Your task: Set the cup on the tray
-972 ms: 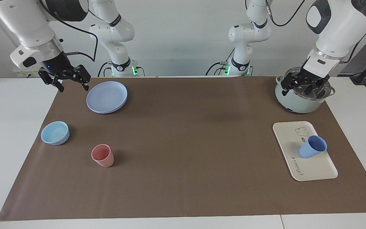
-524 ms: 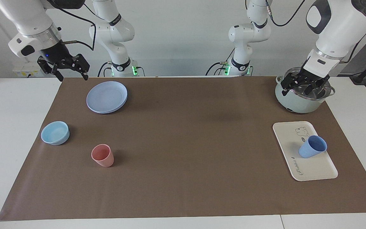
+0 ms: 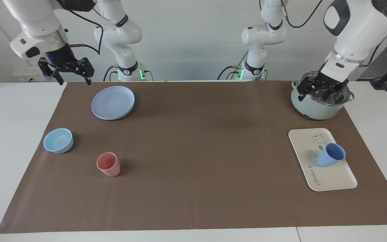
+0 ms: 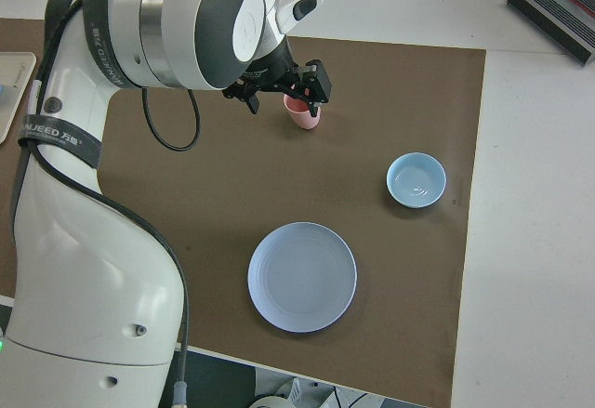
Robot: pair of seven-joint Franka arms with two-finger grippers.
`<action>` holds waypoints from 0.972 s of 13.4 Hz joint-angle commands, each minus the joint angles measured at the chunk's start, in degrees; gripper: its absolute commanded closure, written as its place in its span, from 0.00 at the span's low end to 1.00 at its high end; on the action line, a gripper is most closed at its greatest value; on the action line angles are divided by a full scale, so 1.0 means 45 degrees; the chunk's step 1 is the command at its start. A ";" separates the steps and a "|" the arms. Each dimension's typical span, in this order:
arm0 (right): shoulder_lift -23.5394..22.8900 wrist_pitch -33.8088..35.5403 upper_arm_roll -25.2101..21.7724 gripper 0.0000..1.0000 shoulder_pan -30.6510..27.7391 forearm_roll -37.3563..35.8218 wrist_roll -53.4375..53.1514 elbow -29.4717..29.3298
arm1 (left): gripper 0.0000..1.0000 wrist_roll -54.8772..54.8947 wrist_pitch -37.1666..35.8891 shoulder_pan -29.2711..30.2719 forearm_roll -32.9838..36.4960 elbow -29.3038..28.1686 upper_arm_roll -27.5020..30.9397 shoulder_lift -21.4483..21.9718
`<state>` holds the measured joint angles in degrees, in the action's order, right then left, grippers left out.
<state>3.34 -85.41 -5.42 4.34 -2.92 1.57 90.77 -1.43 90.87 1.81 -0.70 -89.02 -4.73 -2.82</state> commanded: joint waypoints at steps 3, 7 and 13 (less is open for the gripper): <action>0.0077 0.0327 0.0013 0.00 0.0012 0.0043 -0.0230 0.0004 | 0.00 -0.0112 0.0060 -0.0012 0.0330 -0.0355 0.0017 0.0353; 0.0116 0.0152 0.0013 0.00 0.0032 0.0043 -0.0172 0.0063 | 0.00 -0.0112 0.0060 -0.0012 0.0311 -0.0355 0.0017 0.0353; 0.0136 -0.0043 0.0013 0.00 0.0012 0.0062 -0.0114 0.0141 | 0.00 -0.0112 0.0060 -0.0012 0.0311 -0.0355 0.0017 0.0353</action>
<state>3.34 -85.14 -5.39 4.35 -2.91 1.56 90.81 -1.43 90.87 1.81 -0.69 -89.02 -4.73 -2.82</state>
